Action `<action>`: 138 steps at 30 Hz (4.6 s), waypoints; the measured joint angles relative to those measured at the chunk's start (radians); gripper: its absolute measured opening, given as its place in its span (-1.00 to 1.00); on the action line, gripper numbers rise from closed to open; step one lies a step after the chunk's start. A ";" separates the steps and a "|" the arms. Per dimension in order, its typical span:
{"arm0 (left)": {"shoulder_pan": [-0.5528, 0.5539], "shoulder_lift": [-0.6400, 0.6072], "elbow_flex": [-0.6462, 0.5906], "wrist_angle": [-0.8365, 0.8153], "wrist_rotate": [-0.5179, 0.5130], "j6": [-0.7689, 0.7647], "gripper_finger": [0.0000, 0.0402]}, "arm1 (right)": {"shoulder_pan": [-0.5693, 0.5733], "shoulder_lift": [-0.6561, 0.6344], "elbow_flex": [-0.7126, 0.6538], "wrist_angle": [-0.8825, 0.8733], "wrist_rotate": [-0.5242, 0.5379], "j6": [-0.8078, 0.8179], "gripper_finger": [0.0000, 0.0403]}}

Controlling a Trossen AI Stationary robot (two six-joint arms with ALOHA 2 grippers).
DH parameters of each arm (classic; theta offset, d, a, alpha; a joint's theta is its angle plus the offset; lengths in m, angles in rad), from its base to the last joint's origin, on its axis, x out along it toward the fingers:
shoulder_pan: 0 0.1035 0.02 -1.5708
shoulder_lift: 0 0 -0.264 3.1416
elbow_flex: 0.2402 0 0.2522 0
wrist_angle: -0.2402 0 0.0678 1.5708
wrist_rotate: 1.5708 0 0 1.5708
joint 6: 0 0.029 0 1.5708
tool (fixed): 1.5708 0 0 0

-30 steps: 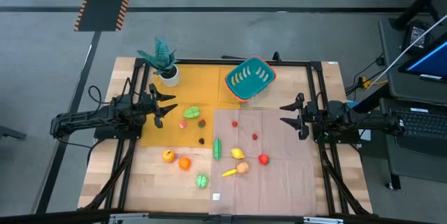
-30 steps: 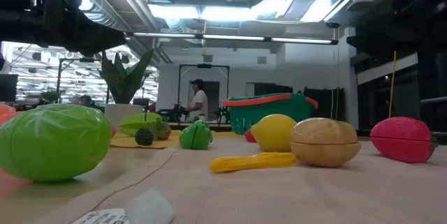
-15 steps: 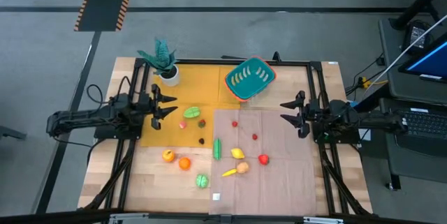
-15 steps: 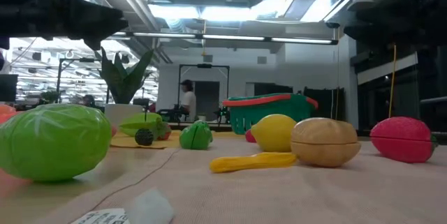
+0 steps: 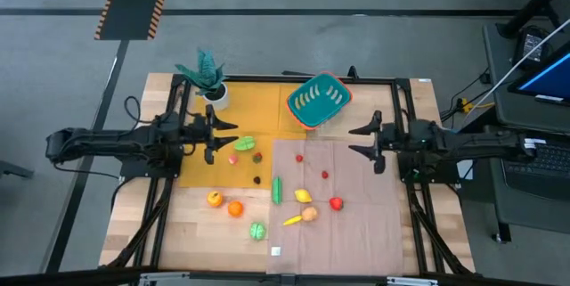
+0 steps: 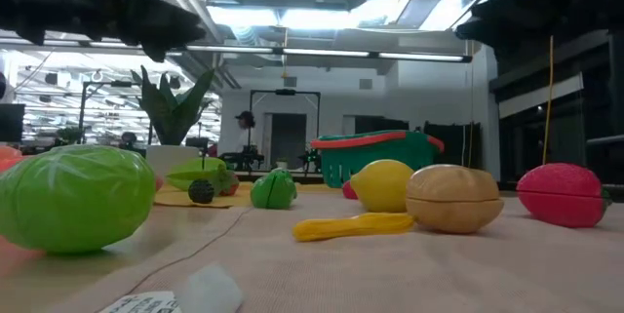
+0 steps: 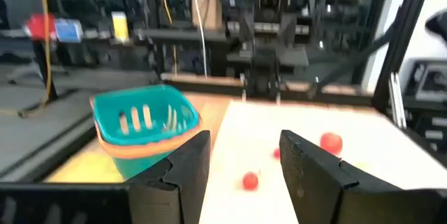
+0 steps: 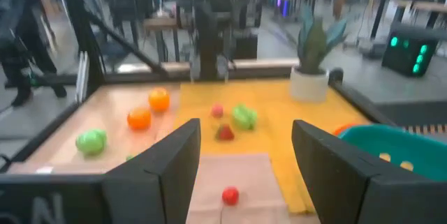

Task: Pick and placing Produce into tupperware
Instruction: Put the top right strawberry into the basket

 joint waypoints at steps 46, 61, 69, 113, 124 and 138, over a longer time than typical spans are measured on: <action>-0.157 0.365 0.087 -0.001 -0.108 0.029 -0.18 | 0.105 0.713 0.246 -0.183 0.008 0.167 -0.07; -0.157 0.365 0.087 0.000 -0.154 0.053 -0.18 | 0.160 0.846 0.246 -0.134 -0.019 0.191 0.10; -0.155 0.365 0.087 0.000 -0.155 0.054 -0.18 | 0.173 0.895 0.246 -0.133 -0.013 0.240 0.12; -0.155 0.365 0.087 0.000 -0.154 0.054 -0.18 | 0.175 1.037 0.246 -0.046 -0.003 0.236 -0.31; -0.155 0.365 0.087 0.000 -0.154 0.054 -0.18 | 0.175 1.035 0.246 -0.045 0.022 0.235 -0.49; -0.155 0.365 0.087 0.000 -0.154 0.054 -0.18 | 0.175 1.035 0.246 -0.051 0.006 0.288 -0.47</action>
